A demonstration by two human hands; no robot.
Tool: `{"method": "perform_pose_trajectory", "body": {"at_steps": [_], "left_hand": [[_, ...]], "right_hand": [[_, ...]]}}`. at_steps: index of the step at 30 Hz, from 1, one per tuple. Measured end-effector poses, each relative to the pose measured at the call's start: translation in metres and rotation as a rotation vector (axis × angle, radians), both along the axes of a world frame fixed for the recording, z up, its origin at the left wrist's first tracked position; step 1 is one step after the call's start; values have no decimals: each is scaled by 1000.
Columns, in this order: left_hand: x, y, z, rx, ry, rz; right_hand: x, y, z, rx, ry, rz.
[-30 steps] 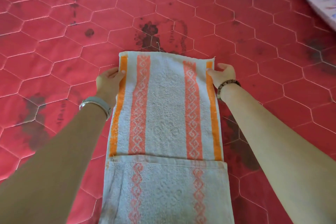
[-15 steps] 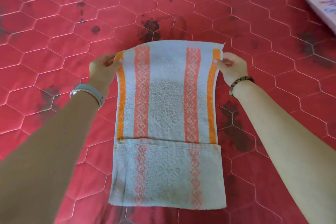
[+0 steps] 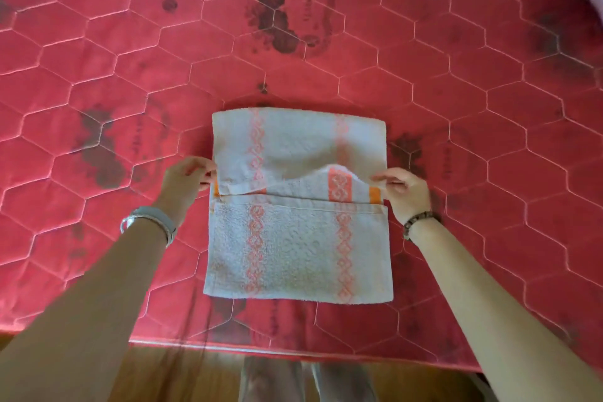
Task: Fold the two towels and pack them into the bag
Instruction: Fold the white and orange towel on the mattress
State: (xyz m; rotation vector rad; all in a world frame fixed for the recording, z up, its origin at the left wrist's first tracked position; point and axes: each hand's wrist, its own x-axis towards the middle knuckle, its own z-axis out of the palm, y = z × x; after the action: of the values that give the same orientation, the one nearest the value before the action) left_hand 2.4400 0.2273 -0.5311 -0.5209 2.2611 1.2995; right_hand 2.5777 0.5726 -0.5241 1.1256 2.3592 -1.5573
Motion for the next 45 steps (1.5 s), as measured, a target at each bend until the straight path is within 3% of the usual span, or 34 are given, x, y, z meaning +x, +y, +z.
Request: {"method": "perform_pose_trajectory", "body": {"at_steps": [7,13,21,34,40,45], "left_hand": [[13,7,-12,-57,63,45],[14,27,-8,-246,63,-93],[18,18,-7,-212,108,10],[38,10,-17,-186,54,14],[15,20,-8,-77,102,33],[-34,11,-43,-196,175,-77]], "right_hand": [[4,-5,-4,-179,-14,-128],[-6,-2,-5,-51,-7,-30],[4,-3,13,-39,68,7],[19,-8,1,2,-47,56],[-13,0,9,-51,-38,19],[-61,10,10,-5,2,-37]]}}
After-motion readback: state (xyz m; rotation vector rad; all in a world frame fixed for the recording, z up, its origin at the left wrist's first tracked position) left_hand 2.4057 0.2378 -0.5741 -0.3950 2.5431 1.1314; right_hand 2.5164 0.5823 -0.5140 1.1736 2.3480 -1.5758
